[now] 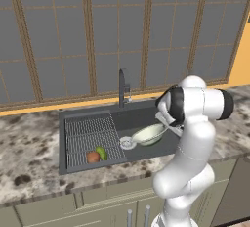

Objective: Dump the onion and mango from the bowl so the bowl can be washed. Place the bowl in the sink after clearing the leftovers.

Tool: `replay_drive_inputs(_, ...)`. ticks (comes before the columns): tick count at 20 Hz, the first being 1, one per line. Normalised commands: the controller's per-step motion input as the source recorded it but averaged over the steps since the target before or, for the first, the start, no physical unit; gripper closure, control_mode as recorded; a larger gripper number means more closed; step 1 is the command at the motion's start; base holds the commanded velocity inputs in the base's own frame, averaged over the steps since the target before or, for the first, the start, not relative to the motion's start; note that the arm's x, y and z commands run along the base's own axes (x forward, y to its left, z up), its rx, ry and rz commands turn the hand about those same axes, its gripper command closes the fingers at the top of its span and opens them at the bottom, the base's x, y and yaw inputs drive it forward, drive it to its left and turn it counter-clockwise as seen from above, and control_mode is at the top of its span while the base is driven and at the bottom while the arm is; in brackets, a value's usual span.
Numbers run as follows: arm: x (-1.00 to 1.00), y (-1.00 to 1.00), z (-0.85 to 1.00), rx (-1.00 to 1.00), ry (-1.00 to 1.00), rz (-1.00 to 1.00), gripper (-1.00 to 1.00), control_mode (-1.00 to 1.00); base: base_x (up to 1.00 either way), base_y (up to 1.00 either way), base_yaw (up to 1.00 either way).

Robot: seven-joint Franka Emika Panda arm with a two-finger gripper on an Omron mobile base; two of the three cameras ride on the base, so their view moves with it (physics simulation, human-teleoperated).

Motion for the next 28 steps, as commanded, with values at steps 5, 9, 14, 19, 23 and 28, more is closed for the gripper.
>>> replay_drive_inputs(5,0.02,0.06,-0.83,-0.19,0.0,0.0,1.0,-1.0,0.0,0.0,0.0)
replay_drive_inputs(9,0.0,0.0,-0.79,-0.2,0.0,0.0,1.0,-1.0,0.0,0.0,0.0)
replay_drive_inputs(14,0.06,0.06,-0.16,-0.12,0.0,0.0,-1.0,-1.0,0.0,0.0,0.0)
replay_drive_inputs(19,0.0,0.14,0.93,-0.06,-0.07,-0.07,-1.0,-1.0,0.0,0.0,0.0)
replay_drive_inputs(23,0.0,0.14,1.0,-0.06,-0.18,-0.07,-1.0,-1.0,0.0,0.0,0.0)
replay_drive_inputs(28,-0.22,0.15,1.0,-0.04,-0.2,-0.02,-1.0,-1.0,0.0,0.0,0.0)
